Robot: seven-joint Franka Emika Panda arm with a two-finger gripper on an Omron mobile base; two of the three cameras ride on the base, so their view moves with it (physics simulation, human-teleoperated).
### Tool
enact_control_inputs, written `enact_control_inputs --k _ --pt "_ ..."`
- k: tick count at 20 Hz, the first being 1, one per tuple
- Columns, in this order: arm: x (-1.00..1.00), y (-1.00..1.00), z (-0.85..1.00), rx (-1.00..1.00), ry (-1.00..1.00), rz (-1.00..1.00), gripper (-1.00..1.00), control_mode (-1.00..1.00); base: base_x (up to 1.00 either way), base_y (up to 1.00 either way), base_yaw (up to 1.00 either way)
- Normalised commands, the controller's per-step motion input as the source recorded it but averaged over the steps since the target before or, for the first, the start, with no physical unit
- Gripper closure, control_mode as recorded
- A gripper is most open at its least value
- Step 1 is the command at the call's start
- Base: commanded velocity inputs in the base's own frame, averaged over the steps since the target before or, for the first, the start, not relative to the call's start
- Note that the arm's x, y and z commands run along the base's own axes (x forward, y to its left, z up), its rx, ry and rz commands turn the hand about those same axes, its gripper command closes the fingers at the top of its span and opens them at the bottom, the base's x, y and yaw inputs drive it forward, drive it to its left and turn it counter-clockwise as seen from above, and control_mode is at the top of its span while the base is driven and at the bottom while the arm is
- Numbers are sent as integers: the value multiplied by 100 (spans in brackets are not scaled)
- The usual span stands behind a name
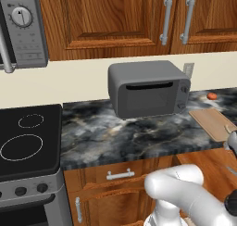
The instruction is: Open the drawer on the right and place the cutting tools on the cutting board.
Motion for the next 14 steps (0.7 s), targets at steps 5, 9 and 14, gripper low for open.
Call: enact_control_inputs --k 5,9,14 --pt "99 0 46 0 5 0 100 -100 0 0 0" --pt "99 -4 5 0 20 0 100 -100 0 0 0" --pt "64 -12 0 0 15 0 100 -100 0 0 0"
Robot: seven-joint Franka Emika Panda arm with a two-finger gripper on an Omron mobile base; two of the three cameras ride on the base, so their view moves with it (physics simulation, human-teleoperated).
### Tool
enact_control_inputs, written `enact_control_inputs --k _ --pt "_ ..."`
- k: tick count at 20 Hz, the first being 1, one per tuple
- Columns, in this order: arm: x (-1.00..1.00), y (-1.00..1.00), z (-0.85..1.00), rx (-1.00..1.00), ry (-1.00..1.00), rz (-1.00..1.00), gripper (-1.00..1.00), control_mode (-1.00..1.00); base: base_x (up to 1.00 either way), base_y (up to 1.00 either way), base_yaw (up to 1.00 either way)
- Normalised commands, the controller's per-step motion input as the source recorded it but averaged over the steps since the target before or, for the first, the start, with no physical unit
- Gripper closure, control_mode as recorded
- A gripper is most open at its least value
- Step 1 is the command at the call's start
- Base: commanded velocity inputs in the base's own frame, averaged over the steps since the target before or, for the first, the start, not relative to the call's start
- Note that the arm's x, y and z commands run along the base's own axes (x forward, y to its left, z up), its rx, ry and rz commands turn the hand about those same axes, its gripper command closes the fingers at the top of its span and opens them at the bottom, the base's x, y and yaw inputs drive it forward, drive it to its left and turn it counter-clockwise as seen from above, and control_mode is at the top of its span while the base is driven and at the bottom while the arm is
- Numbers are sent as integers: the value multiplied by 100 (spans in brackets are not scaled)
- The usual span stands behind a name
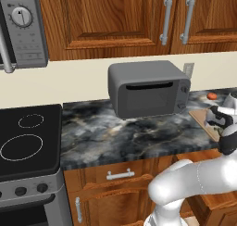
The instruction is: Open the drawer on the right and place the cutting tools on the cutting board.
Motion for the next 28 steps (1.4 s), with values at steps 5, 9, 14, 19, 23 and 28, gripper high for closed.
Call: enact_control_inputs --k 5,9,14,19,23,28 --pt "4 -3 0 0 1 1 100 -100 0 0 0" --pt "9 -32 0 1 0 1 100 -100 0 0 0" --pt "20 -36 -8 1 0 3 100 -100 0 0 0" --pt "34 -25 -12 0 0 1 100 -100 0 0 0" --pt "52 -16 -13 0 0 0 100 -100 0 0 0" --pt "74 -1 -9 0 1 0 -100 -100 0 0 0"
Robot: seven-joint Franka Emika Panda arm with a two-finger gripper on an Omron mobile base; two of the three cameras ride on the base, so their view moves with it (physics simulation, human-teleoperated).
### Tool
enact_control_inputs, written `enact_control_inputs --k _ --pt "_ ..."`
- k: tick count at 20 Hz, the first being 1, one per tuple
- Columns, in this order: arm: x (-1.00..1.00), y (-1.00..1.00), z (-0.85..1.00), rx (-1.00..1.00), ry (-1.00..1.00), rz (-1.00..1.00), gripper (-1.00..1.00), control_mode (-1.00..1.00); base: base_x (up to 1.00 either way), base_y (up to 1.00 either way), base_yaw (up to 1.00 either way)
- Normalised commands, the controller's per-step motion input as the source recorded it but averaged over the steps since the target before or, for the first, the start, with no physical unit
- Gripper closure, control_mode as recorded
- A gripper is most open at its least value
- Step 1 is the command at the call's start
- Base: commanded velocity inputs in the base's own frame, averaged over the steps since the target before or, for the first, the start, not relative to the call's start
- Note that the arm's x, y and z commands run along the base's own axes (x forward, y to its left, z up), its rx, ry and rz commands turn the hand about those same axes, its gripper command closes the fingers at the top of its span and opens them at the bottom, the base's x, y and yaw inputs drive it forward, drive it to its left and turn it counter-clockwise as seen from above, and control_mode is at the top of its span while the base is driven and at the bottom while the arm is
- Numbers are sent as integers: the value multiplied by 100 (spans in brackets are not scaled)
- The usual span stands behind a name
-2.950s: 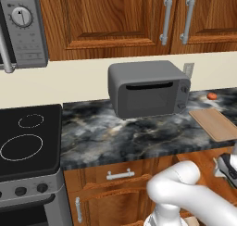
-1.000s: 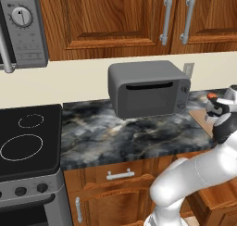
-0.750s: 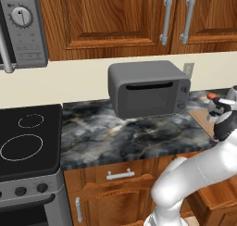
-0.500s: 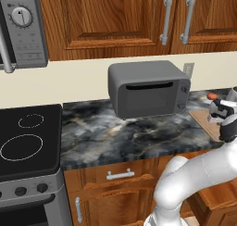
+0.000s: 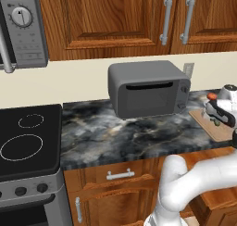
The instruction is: Open the drawer on the right and place the cutting tools on the cutting board.
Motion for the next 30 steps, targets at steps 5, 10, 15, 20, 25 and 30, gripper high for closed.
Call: enact_control_inputs --k 5,10,15,20,25,30 --pt "0 0 0 0 0 0 -100 -100 0 0 0" --pt "-42 -8 3 0 -6 0 -100 -100 0 0 0" --pt "-98 -6 0 2 -17 0 -100 -100 0 0 0" --pt "-100 46 -1 4 -33 0 -100 -100 0 0 0" --pt "-84 100 32 2 -36 -5 -100 -100 0 0 0" --pt "-8 81 63 0 3 -19 -100 -100 0 0 0"
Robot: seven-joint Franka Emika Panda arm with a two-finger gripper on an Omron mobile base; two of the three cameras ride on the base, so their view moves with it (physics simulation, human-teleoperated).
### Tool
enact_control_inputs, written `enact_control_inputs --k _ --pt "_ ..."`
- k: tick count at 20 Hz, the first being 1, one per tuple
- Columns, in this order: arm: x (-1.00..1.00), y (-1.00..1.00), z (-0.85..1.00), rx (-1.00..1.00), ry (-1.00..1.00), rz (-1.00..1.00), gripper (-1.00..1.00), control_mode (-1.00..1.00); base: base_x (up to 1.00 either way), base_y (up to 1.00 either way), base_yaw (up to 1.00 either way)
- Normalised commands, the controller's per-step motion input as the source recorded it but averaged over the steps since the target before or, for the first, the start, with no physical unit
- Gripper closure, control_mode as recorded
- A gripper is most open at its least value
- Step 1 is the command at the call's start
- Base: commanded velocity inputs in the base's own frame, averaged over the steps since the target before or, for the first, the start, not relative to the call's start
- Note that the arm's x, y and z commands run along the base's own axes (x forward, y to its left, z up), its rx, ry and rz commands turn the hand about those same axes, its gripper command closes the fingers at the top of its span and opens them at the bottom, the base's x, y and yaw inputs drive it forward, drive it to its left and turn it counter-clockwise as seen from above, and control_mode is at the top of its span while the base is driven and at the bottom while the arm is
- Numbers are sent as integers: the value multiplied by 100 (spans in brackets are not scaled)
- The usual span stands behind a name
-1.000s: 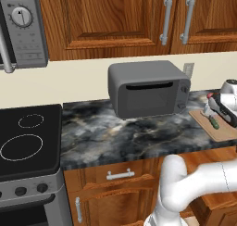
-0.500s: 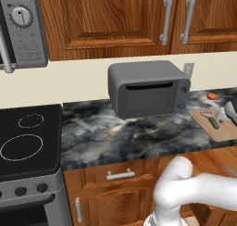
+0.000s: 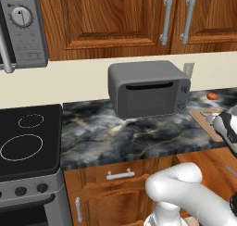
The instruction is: Open the drawer on the right and place the cutting tools on the cutting board.
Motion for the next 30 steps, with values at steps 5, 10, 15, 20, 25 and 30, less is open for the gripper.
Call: enact_control_inputs --k 5,10,15,20,25,30 --pt "0 4 44 0 63 -24 -100 -100 0 0 0" --pt "-5 -46 8 4 87 -15 -100 -100 0 0 0" --pt "-5 -15 -4 1 23 -4 -100 -100 0 0 0" --pt "-52 -52 -40 6 0 0 -100 -100 0 0 0" --pt "-96 -73 -64 14 -4 0 -100 -100 0 0 0" --pt "-83 -65 -41 9 -9 0 -100 -100 0 0 0"
